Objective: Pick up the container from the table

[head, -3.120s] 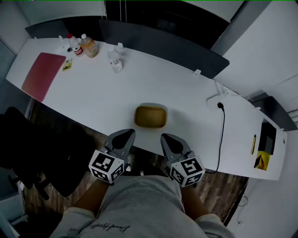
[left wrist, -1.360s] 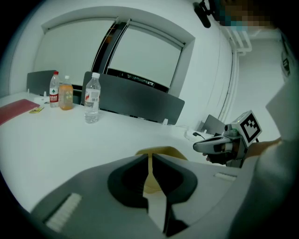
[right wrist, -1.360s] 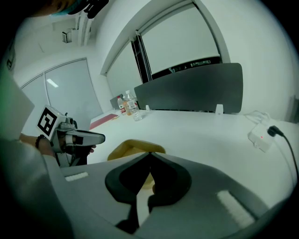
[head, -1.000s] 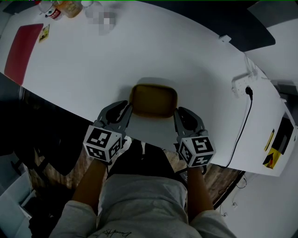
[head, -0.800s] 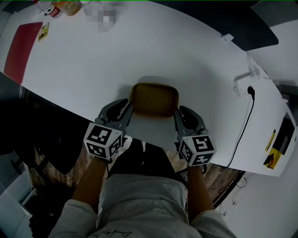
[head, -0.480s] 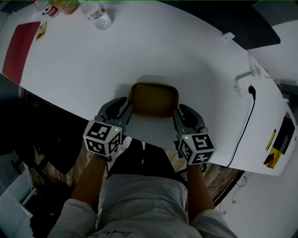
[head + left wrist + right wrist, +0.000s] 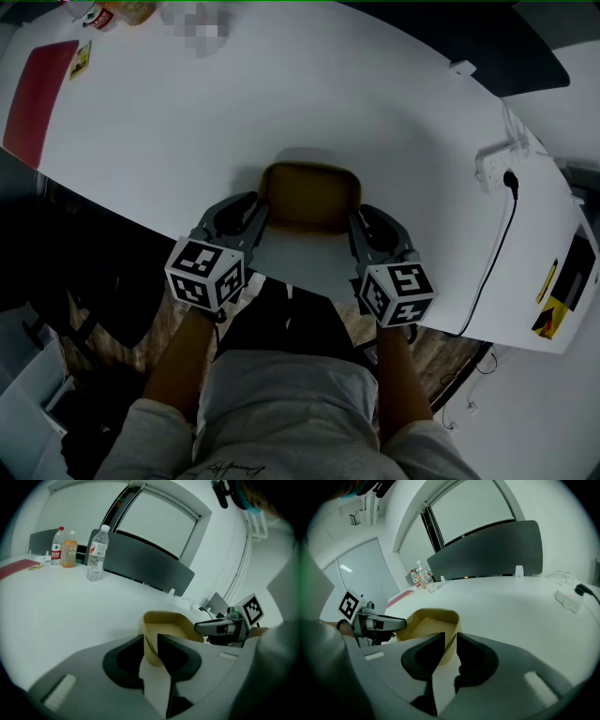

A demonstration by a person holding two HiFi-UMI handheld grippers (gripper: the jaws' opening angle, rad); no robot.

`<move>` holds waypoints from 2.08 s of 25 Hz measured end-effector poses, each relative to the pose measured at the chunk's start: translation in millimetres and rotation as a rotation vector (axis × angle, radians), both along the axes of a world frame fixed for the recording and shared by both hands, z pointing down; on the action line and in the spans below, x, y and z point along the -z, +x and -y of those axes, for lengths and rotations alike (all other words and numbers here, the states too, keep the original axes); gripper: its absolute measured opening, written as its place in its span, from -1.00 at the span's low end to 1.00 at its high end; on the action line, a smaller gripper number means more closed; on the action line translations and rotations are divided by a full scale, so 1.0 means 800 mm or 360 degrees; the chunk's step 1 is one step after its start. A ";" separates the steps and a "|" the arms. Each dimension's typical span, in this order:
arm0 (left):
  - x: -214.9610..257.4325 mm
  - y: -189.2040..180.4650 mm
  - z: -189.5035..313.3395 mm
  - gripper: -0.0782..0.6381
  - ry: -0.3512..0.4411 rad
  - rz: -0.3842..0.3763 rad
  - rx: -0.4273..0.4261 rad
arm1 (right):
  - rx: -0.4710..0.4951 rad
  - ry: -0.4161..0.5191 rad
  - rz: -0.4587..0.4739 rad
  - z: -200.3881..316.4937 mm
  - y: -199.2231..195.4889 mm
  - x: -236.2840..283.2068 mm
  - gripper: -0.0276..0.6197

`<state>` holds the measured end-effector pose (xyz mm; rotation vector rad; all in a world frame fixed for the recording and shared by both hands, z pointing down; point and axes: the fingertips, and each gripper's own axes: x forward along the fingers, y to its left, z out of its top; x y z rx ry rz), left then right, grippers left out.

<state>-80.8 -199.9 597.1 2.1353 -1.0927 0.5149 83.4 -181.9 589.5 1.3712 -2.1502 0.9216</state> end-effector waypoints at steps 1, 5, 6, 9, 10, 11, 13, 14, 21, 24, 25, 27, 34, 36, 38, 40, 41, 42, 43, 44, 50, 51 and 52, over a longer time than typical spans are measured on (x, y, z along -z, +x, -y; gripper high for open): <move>0.000 0.001 0.000 -0.53 -0.0001 -0.0001 0.0001 | 0.0000 -0.0002 -0.0001 0.001 0.000 0.000 -0.62; 0.000 0.000 0.002 -0.57 -0.0007 -0.0013 0.0021 | -0.0014 -0.0013 0.0020 0.001 -0.002 -0.001 -0.65; 0.000 0.000 0.003 -0.58 -0.0008 -0.0018 0.0029 | -0.0018 -0.0015 0.0026 0.002 -0.002 -0.001 -0.65; 0.001 -0.001 0.005 -0.62 -0.0005 -0.0020 0.0037 | -0.0023 -0.0014 0.0034 0.002 -0.003 -0.001 -0.66; 0.002 -0.001 0.006 -0.63 -0.0003 -0.0019 0.0038 | -0.0025 -0.0013 0.0032 0.002 -0.003 -0.001 -0.67; 0.002 0.000 0.006 -0.65 -0.0001 -0.0018 0.0038 | -0.0026 -0.0012 0.0030 0.002 -0.003 -0.001 -0.67; 0.003 0.001 0.006 -0.66 0.0002 -0.0018 0.0039 | -0.0028 -0.0011 0.0027 0.002 -0.003 0.000 -0.67; 0.004 0.001 0.006 -0.66 0.0005 -0.0015 0.0039 | -0.0027 -0.0011 0.0029 0.001 -0.003 0.001 -0.68; 0.013 -0.002 0.008 -0.71 0.0026 -0.0006 0.0048 | -0.0021 -0.0010 0.0031 -0.001 -0.008 0.005 -0.73; 0.016 -0.003 0.008 -0.71 0.0031 -0.0004 0.0049 | -0.0020 -0.0010 0.0035 -0.001 -0.008 0.006 -0.73; 0.017 -0.003 0.008 -0.71 0.0032 -0.0005 0.0050 | -0.0019 -0.0009 0.0035 -0.001 -0.008 0.007 -0.73; 0.019 -0.004 0.007 -0.71 0.0034 -0.0006 0.0052 | -0.0019 -0.0007 0.0036 -0.002 -0.009 0.009 -0.74; 0.032 -0.004 0.003 -0.71 0.0048 -0.0011 0.0048 | -0.0017 0.0017 0.0034 -0.002 -0.009 0.025 -0.75; 0.039 -0.004 0.002 -0.71 0.0059 -0.0014 0.0051 | -0.0016 0.0031 0.0034 -0.003 -0.009 0.031 -0.75; 0.046 -0.003 0.001 -0.71 0.0070 -0.0018 0.0054 | -0.0018 0.0044 0.0034 -0.004 -0.008 0.039 -0.75; 0.054 -0.002 -0.001 -0.71 0.0080 -0.0026 0.0054 | -0.0022 0.0057 0.0034 -0.005 -0.006 0.047 -0.75; 0.058 -0.001 -0.002 -0.71 0.0084 -0.0030 0.0055 | -0.0024 0.0063 0.0033 -0.005 -0.006 0.051 -0.75; 0.062 -0.001 -0.004 -0.71 0.0089 -0.0035 0.0056 | -0.0024 0.0070 0.0031 -0.006 -0.005 0.055 -0.75; 0.067 0.000 -0.005 -0.71 0.0094 -0.0039 0.0058 | -0.0024 0.0077 0.0030 -0.007 -0.004 0.059 -0.75; 0.071 0.000 -0.007 -0.71 0.0099 -0.0042 0.0060 | -0.0024 0.0085 0.0028 -0.008 -0.004 0.064 -0.76; 0.103 0.004 -0.015 -0.71 0.0157 -0.0060 0.0068 | -0.0024 0.0149 0.0020 -0.013 0.000 0.097 -0.76; 0.108 0.005 -0.017 -0.71 0.0167 -0.0061 0.0071 | -0.0024 0.0159 0.0020 -0.014 0.001 0.103 -0.76; 0.113 0.005 -0.018 -0.71 0.0175 -0.0061 0.0074 | -0.0025 0.0168 0.0021 -0.016 0.002 0.108 -0.76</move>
